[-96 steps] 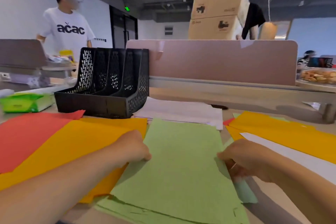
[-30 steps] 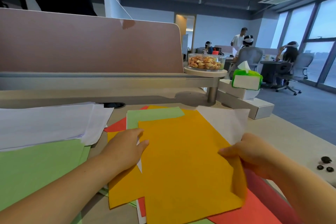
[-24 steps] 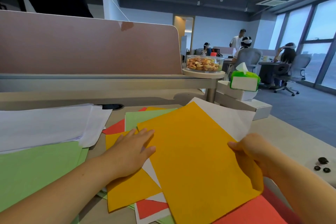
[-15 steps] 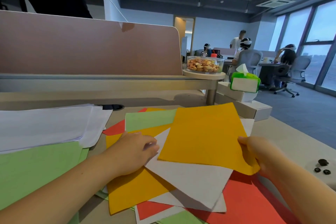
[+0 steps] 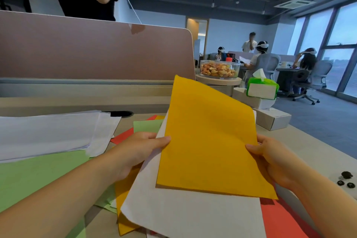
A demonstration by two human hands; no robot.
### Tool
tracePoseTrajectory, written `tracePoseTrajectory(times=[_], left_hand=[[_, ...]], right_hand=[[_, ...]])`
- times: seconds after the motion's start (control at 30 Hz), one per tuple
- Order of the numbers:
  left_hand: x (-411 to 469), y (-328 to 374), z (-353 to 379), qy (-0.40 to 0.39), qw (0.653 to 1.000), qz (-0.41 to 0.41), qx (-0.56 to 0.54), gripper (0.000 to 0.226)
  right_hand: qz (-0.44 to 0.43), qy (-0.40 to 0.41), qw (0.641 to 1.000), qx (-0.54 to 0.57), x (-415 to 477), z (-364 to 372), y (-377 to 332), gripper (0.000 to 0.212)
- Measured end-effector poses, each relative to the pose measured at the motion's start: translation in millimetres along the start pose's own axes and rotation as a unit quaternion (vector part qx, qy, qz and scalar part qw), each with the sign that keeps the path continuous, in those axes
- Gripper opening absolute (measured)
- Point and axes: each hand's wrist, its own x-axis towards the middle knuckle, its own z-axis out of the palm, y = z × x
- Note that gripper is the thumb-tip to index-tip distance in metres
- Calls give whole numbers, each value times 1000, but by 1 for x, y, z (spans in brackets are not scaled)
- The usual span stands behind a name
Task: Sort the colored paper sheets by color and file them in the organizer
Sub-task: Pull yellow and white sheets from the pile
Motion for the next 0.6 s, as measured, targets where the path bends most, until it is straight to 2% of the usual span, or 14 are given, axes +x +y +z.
tracePoseTrajectory(times=[0.13, 0.23, 0.3, 0.37, 0.47, 0.6], left_hand=[[5, -3, 0, 11, 1000, -3, 10, 26], [5, -7, -2, 19, 995, 1, 93, 42], [5, -6, -3, 22, 997, 4, 68, 49], [1, 1, -4, 29, 999, 0, 45, 45], [-7, 14, -14, 79, 997, -5, 27, 34], [-24, 21, -48, 163, 985, -19, -44, 37]], right_hand=[[11, -5, 999, -36, -1, 5, 3, 22], [34, 12, 994, -100, -4, 11, 6, 21], [27, 32, 991, -129, -2, 12, 9, 21], [6, 54, 988, -145, -3, 12, 9, 20], [-25, 83, 987, -139, -12, 15, 0, 20], [-29, 77, 993, -84, -28, 35, -22, 18]])
